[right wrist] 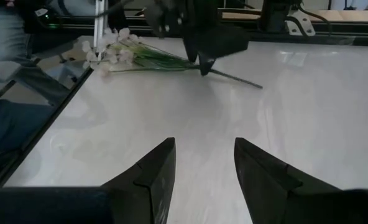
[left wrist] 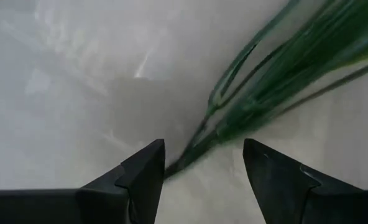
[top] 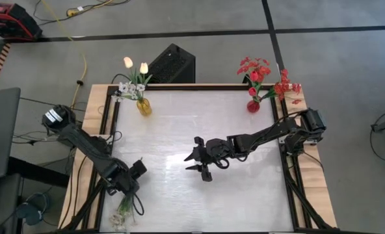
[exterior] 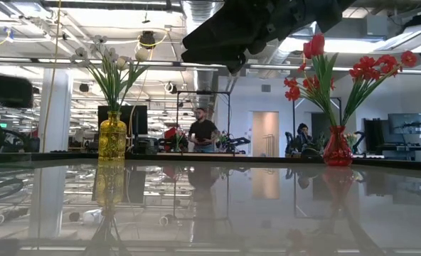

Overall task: Sort flowers into vase by color
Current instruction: Put the white flowers in the yellow vase

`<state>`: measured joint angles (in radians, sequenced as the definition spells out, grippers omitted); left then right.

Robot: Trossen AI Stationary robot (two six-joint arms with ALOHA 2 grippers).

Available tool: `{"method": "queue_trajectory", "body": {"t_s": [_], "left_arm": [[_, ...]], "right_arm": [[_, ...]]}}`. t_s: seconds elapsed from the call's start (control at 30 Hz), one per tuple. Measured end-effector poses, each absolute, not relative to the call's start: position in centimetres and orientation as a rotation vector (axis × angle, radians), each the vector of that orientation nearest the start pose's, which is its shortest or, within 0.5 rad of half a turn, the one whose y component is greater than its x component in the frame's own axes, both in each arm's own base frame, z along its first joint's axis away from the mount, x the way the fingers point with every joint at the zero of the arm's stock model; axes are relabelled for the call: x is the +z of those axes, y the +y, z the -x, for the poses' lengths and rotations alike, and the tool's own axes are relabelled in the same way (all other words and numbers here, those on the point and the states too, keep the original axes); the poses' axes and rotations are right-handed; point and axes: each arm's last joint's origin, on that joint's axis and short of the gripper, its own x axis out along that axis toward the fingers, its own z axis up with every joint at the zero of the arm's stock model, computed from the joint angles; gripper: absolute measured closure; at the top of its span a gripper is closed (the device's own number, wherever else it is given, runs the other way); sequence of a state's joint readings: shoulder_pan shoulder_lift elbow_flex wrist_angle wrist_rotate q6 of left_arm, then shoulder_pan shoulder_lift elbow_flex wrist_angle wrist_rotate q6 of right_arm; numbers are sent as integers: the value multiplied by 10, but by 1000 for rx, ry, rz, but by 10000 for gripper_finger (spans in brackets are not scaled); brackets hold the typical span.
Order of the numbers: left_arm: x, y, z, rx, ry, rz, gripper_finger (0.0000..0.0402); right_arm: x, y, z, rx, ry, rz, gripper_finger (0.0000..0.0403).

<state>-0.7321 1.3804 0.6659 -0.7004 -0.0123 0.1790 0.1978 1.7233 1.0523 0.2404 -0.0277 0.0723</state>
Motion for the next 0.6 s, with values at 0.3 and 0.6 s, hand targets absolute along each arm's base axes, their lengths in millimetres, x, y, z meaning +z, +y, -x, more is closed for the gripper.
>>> {"method": "queue_trajectory", "body": {"t_s": [0.3, 0.6], "left_arm": [[140, -149, -161, -783, 1284, -770, 221], [159, -149, -165, -736, 1098, -761, 388]], "right_arm": [[219, 74, -370, 204, 438, -34, 214], [219, 74, -370, 205, 439, -34, 214]]}}
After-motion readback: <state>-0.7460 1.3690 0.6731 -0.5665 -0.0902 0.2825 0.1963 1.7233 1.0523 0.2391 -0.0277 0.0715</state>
